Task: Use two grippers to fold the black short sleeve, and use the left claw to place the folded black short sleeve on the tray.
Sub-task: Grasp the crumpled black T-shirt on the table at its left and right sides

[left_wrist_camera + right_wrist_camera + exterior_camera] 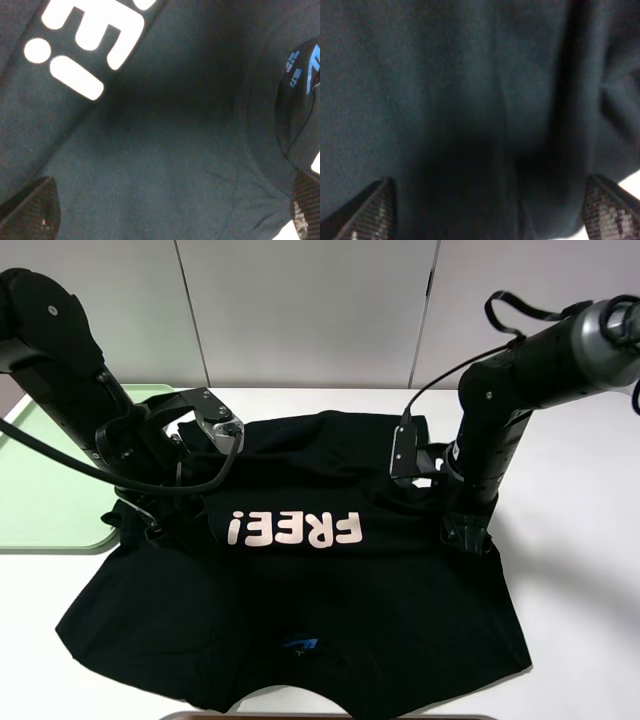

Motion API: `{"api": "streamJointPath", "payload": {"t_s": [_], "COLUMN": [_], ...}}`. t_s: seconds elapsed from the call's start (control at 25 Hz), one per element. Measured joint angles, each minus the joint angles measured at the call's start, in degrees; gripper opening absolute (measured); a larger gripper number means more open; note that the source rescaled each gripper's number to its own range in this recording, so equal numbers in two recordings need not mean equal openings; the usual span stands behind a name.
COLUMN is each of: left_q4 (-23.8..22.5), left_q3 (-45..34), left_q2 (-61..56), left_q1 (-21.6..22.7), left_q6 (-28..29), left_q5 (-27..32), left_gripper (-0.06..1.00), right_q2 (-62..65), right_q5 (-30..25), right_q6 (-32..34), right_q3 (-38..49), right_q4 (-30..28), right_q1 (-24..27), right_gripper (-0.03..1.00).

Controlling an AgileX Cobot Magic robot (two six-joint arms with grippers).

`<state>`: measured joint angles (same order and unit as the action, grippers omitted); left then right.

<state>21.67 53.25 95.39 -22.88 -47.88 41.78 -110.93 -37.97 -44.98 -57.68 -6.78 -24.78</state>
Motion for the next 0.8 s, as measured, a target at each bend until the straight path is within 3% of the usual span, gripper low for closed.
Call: {"api": "streamJointPath", "payload": {"t_s": [0.12, 0.24, 0.36, 0.4, 0.52, 0.6, 0.8], "left_q4": [0.0, 0.1, 0.1, 0.1, 0.1, 0.1, 0.1], "left_q3": [0.0, 0.0, 0.0, 0.0, 0.0, 0.0, 0.0], "left_q2": [0.0, 0.0, 0.0, 0.0, 0.0, 0.0, 0.0], "left_q1": [0.0, 0.0, 0.0, 0.0, 0.0, 0.0, 0.0], "left_q6": [0.0, 0.0, 0.0, 0.0, 0.0, 0.0, 0.0], "left_q5": [0.0, 0.0, 0.0, 0.0, 0.0, 0.0, -0.4], "left_gripper": [0.91, 0.91, 0.91, 0.91, 0.91, 0.91, 0.91], "right_q2": [-1.5, -1.5, -1.5, -1.5, -1.5, -1.5, -1.5], "right_q5": [-0.1, -1.0, -2.5, -2.5, -3.4, -3.9, -4.1], "right_q6": [1.0, 1.0, 1.1, 1.1, 1.1, 1.1, 1.1], "right_q3": [0.0, 0.0, 0.0, 0.0, 0.0, 0.0, 0.0], "right_q4": [-0.6, -0.6, -0.7, -0.7, -1.0, -1.1, -1.5], "right_q1": [0.0, 0.0, 0.0, 0.0, 0.0, 0.0, 0.0], "right_gripper": [0.84, 0.75, 0.53, 0.53, 0.26, 0.18, 0.15]}}
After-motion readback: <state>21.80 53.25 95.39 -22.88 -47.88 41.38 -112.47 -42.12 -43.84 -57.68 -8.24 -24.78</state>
